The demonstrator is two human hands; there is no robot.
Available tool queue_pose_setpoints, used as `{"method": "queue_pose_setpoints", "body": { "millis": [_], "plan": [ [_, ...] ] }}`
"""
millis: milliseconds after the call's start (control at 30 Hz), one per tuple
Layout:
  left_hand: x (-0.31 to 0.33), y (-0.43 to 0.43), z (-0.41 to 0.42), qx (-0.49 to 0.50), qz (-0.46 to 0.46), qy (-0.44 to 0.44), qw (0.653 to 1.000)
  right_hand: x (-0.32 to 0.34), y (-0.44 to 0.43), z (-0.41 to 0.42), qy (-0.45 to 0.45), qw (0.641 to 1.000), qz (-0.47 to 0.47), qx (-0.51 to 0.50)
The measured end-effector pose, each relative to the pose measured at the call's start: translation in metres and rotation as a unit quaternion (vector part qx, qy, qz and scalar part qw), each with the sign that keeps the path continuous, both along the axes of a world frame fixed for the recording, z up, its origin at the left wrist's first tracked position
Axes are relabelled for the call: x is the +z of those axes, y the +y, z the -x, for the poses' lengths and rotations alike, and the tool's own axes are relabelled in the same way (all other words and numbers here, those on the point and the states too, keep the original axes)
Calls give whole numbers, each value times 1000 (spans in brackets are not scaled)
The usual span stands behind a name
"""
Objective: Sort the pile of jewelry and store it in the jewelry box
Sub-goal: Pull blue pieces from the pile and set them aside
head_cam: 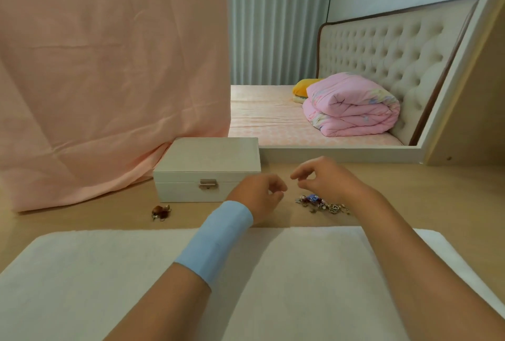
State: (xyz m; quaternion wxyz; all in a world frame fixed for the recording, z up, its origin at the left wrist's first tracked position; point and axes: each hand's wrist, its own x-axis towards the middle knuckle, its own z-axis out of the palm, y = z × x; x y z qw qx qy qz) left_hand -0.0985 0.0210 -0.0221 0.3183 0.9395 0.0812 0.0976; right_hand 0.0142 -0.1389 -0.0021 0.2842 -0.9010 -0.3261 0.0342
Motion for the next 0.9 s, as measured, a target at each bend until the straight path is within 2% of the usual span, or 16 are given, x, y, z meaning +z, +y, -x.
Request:
{"method": "queue_pose_setpoints", "body": {
  "millis": [200,533,800,900],
  "plan": [
    [-16,-36,-57,8,-60,21,998,-16,-39,-40,41,998,6,-41],
    [-32,-38,-89,2,-69,34,997,-21,-71,-47,102,990,-1,-101],
    [-32,-35,-89,-2,-28,33,999,-24,-67,-52,52,995,27,-84],
    [-31,-33,-87,-5,7,15,1000,-26,-65,-51,28,995,-17,-90]
  ]
}}
